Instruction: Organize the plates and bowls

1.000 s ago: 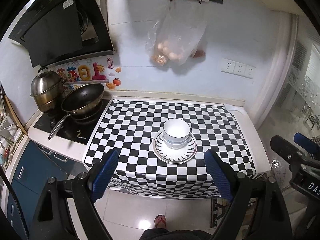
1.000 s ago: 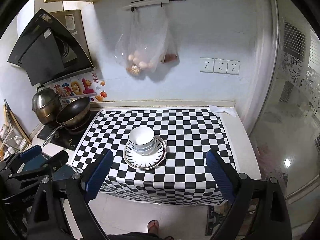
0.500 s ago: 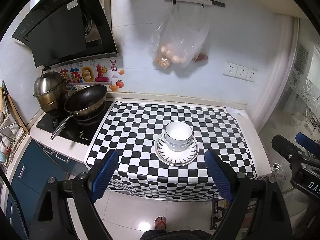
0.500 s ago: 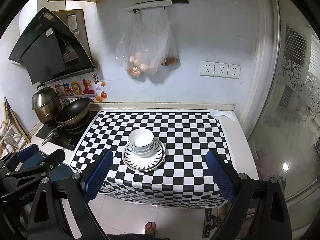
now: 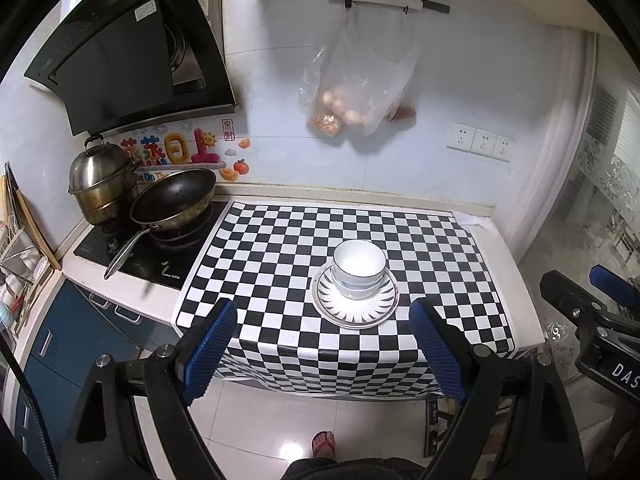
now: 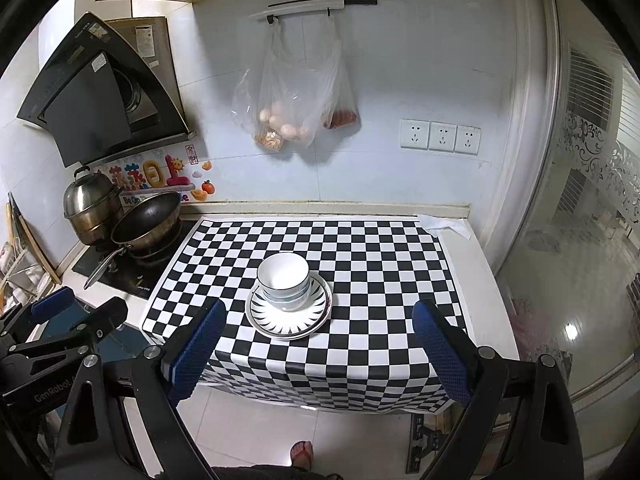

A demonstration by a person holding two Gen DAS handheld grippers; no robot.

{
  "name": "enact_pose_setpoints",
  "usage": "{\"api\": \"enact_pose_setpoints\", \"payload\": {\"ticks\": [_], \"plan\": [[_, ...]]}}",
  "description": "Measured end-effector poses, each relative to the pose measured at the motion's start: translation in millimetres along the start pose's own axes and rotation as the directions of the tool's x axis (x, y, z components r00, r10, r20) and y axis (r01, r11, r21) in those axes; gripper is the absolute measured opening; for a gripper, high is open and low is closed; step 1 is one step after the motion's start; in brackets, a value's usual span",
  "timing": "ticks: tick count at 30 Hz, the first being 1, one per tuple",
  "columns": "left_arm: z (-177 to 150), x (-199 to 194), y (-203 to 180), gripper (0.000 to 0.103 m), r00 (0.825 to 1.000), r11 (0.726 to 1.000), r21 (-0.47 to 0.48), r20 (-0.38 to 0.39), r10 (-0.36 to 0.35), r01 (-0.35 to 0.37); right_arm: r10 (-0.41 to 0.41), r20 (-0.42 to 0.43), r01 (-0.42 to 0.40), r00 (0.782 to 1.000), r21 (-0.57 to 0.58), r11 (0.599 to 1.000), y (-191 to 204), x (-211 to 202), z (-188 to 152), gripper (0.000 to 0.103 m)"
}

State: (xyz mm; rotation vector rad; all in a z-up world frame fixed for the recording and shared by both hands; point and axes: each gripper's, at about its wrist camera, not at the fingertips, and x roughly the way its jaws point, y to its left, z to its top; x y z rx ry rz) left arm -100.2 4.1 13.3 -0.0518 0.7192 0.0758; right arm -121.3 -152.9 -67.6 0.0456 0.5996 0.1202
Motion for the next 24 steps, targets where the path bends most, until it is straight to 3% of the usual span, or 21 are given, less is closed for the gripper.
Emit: {"api": "enact_pose_setpoints", "payload": {"ticks": [24], "plan": [[-4.9,-1.0,10.7,0.088,1.0,1.0,-0.001,-0.01,0.011,-0.011,0.012,-0.022,-0.013,1.0,-0.014,1.0,-4.8,5.5,-5.0,0.096]]}}
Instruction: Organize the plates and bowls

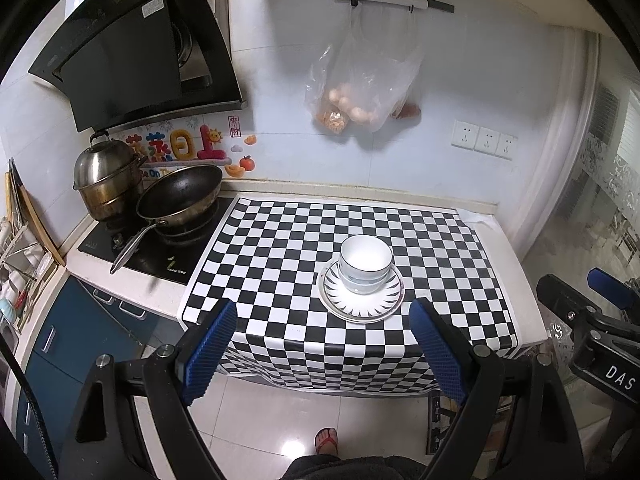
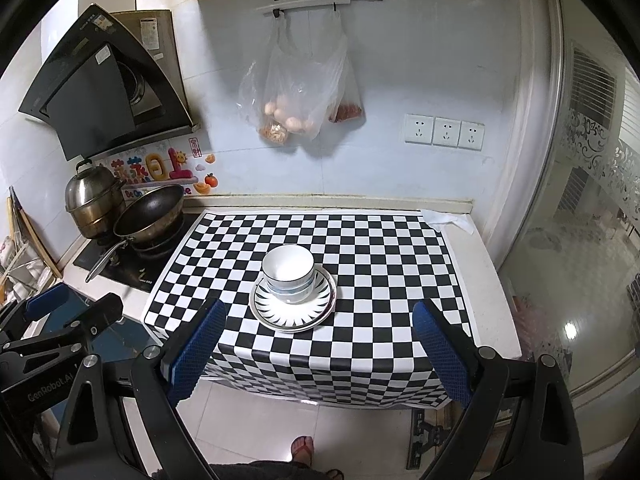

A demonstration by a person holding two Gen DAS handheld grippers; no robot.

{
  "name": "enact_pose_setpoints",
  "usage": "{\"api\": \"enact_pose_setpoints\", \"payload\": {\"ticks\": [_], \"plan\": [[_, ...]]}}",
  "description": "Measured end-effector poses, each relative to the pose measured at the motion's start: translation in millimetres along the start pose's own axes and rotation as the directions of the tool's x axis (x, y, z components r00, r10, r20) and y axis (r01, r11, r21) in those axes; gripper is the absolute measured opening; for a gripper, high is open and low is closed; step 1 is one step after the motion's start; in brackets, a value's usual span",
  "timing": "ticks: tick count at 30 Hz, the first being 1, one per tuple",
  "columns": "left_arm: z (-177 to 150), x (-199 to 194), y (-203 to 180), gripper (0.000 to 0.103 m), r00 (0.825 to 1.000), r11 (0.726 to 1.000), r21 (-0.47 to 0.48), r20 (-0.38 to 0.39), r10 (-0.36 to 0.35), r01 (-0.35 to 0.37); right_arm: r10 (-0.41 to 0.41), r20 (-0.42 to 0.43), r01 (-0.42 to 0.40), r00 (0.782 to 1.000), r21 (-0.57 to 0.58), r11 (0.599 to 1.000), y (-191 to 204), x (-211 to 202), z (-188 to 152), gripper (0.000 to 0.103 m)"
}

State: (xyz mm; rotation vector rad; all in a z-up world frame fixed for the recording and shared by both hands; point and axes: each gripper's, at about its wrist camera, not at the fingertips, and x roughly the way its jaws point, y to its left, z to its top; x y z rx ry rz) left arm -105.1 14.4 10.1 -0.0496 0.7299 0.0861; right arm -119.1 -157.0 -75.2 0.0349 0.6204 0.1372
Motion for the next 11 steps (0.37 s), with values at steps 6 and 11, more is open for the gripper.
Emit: {"api": "enact_pose_setpoints", "payload": {"ticks": [6,11], "plan": [[-2.3,-0.1,-0.7,0.088,1.0,1.0,0.012,0.004,0.009,-0.009,-0.005,-0.005,0.005,1.0,-0.006,1.0,-0.1,-0.9,1.0,0.097],[-6.0,-1.9,1.2,0.088,1.0,1.0,0.012,0.021,0.007,-0.007,-0.005,-0.004,0.005,1.0,-0.007,1.0,0.0,-1.0,1.3,0.097]]}}
